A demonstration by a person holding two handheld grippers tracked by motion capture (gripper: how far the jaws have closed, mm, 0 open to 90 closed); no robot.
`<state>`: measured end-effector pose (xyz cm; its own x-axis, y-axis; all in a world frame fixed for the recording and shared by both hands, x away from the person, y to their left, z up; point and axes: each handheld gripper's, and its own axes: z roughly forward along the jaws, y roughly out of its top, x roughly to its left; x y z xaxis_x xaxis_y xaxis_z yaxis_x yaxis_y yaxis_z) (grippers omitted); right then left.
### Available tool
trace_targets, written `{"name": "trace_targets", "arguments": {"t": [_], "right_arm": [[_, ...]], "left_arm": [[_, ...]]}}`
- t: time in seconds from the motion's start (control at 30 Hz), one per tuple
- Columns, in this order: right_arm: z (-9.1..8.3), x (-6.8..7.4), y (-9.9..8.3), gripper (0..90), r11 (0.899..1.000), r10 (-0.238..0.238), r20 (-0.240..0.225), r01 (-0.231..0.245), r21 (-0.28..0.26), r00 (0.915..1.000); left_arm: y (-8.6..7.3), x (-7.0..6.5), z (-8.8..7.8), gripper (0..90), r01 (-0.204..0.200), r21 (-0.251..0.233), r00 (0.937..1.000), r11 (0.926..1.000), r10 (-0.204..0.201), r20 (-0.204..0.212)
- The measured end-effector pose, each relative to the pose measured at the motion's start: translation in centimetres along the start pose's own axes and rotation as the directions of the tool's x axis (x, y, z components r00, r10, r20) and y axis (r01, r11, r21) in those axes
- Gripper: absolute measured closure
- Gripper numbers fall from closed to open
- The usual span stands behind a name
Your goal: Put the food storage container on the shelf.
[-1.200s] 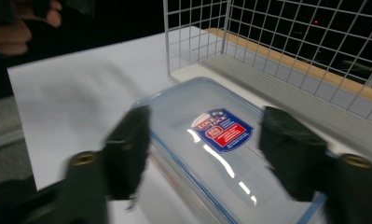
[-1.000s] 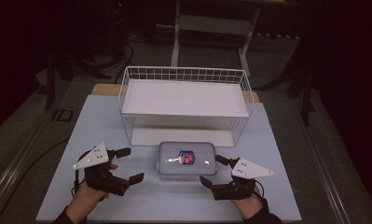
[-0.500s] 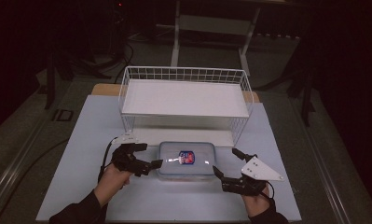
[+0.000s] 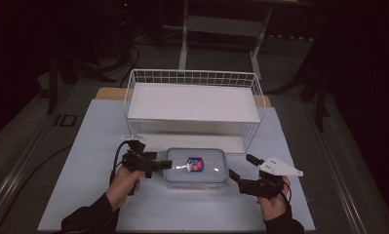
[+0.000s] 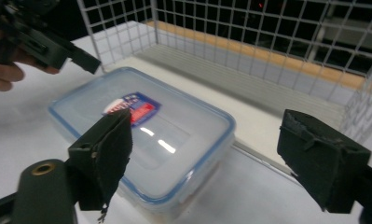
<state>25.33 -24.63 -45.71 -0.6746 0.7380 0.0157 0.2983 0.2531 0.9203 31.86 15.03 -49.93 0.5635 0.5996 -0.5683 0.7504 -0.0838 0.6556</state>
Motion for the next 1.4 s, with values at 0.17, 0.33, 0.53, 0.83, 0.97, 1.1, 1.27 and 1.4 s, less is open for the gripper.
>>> {"name": "trace_targets", "arguments": {"t": [0.17, 0.33, 0.53, 0.83, 0.97, 1.1, 1.27, 1.4], "right_arm": [[1.3, -1.0, -0.1, 11.6, 0.995, 0.071, -0.038, -0.068, 0.068, 0.9967], [3.1, -1.9, -0.4, 11.0, 0.979, 0.166, -0.029, -0.161, 0.127, 0.9858], [4.3, -2.1, -1.0, 11.1, 0.959, 0.228, -0.053, -0.215, 0.186, 0.9722], [4.6, -2.3, -1.2, 13.6, 0.945, 0.259, -0.08, -0.236, 0.227, 0.9625], [4.6, -2.4, -1.2, 15.7, 0.938, 0.281, -0.091, -0.253, 0.237, 0.9555], [4.7, -2.4, -1.2, 17.9, 0.931, 0.298, -0.109, -0.264, 0.251, 0.9483], [5.2, -2.7, -1.4, 20.0, 0.914, 0.341, -0.135, -0.295, 0.28, 0.9302], [5.5, -3.0, -1.5, 20.7, 0.899, 0.381, -0.158, -0.326, 0.291, 0.9108]], "left_arm": [[-0.1, 0.8, 0.5, 1.7, 0.067, 0.043, 0.9976, 0.9968, -0.068, 0.016], [-0.1, 1.5, 1.1, 6.1, 0.143, 0.091, 0.9894, 0.9855, -0.145, 0.013], [-0.4, 2.4, 1.8, 21.3, 0.214, 0.136, 0.9737, 0.9673, -0.223, 0.05], [-0.6, 3.4, 1.7, 45.6, 0.296, 0.131, 0.9415, 0.946, -0.313, 0.126], [-0.5, 3.4, 1.7, 48.0, 0.294, 0.146, 0.9395, 0.9447, -0.313, 0.138], [-0.4, 3.2, 1.6, 48.5, 0.27, 0.151, 0.949, 0.9509, -0.289, 0.125], [-0.3, 3.0, 1.4, 49.9, 0.243, 0.153, 0.9559, 0.9579, -0.264, 0.13], [-0.6, 2.6, 0.9, 52.0, 0.209, 0.132, 0.9636, 0.969, -0.227, 0.141]]}}
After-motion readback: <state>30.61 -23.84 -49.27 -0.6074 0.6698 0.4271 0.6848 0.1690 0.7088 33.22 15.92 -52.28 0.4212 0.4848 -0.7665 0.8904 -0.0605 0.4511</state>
